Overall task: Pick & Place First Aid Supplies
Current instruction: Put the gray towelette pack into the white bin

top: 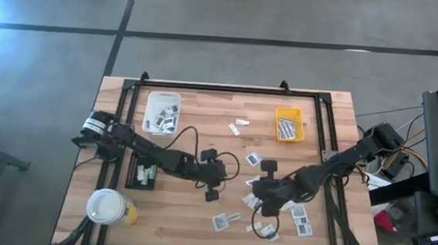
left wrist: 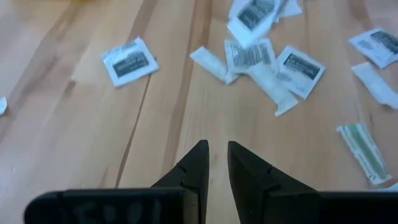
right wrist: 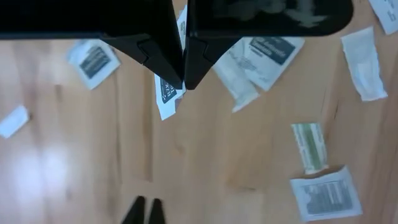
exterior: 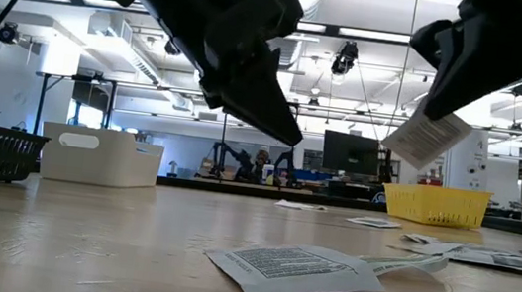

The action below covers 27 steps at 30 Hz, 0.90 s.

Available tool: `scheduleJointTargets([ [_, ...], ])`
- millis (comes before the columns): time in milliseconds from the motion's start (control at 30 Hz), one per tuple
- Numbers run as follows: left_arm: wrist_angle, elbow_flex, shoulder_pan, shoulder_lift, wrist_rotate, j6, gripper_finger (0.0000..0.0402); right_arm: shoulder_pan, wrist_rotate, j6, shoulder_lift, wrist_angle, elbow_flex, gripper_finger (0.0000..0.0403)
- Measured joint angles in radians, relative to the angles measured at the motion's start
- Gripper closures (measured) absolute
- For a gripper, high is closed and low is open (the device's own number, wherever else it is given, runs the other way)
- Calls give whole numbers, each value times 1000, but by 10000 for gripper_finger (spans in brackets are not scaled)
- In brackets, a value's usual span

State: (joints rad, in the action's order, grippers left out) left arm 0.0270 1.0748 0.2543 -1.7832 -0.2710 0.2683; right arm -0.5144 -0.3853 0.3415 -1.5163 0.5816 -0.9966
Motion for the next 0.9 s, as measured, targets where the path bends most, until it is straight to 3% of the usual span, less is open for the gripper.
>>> scheduleJointTargets([
  [300, 100, 0, 0, 0, 104, -54, 342, 2, 79, -34, -40, -105, 3, 394],
  [567, 214, 0, 13, -12, 191, -206, 337, 17, 80, -38, -43, -219, 3, 394],
  [900, 227, 0, 18, -14, 192, -242, 258, 42, 72, -24, -47, -280, 3, 394],
])
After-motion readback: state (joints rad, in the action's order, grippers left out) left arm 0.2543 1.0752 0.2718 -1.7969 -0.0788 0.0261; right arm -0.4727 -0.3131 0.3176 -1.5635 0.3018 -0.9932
